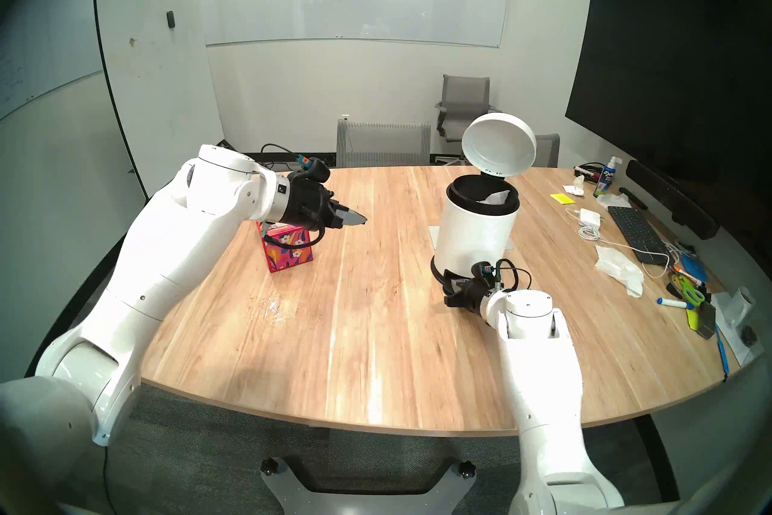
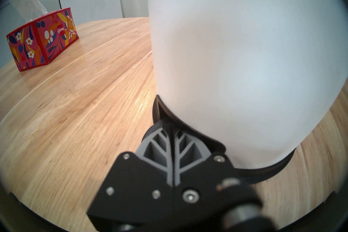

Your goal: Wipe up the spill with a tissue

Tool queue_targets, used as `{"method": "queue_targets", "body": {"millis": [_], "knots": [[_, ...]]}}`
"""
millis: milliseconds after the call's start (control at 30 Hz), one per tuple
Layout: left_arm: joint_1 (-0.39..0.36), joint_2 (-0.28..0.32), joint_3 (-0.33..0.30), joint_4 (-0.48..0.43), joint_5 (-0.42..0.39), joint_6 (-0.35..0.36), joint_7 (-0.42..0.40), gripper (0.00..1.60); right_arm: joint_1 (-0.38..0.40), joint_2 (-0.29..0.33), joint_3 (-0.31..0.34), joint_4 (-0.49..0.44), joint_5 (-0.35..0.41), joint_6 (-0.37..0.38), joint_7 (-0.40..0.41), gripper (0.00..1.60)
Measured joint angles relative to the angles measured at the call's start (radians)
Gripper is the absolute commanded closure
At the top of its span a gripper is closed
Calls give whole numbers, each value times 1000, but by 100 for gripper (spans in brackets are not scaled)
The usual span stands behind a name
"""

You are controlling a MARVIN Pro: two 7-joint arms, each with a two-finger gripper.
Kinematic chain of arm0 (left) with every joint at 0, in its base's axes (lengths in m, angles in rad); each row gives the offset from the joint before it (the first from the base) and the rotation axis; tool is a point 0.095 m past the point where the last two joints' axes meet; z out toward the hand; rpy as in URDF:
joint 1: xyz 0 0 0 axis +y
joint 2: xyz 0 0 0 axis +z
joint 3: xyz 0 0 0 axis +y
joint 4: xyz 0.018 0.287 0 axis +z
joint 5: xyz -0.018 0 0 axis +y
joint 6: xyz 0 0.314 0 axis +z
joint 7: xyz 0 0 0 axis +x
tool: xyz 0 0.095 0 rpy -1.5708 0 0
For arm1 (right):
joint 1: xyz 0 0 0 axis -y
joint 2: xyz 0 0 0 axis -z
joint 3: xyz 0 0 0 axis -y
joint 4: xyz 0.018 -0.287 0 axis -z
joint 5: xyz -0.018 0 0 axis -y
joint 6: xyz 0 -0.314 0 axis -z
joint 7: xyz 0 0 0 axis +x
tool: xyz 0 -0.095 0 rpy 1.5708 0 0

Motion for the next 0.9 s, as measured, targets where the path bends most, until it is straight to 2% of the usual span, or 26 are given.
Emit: {"method": "queue_targets", "body": {"millis": [167, 500, 900], "knots": [[58, 61, -30, -69, -11, -1, -44, 160, -13, 0, -1, -24, -8, 8, 3, 160], [183, 188, -94, -215, -36, -20, -62, 160, -76, 13, 13, -132, -24, 45, 36, 160], [303, 285, -149, -319, -56, -48, -87, 160, -122, 28, 31, -278, -10, 55, 98, 160]]}}
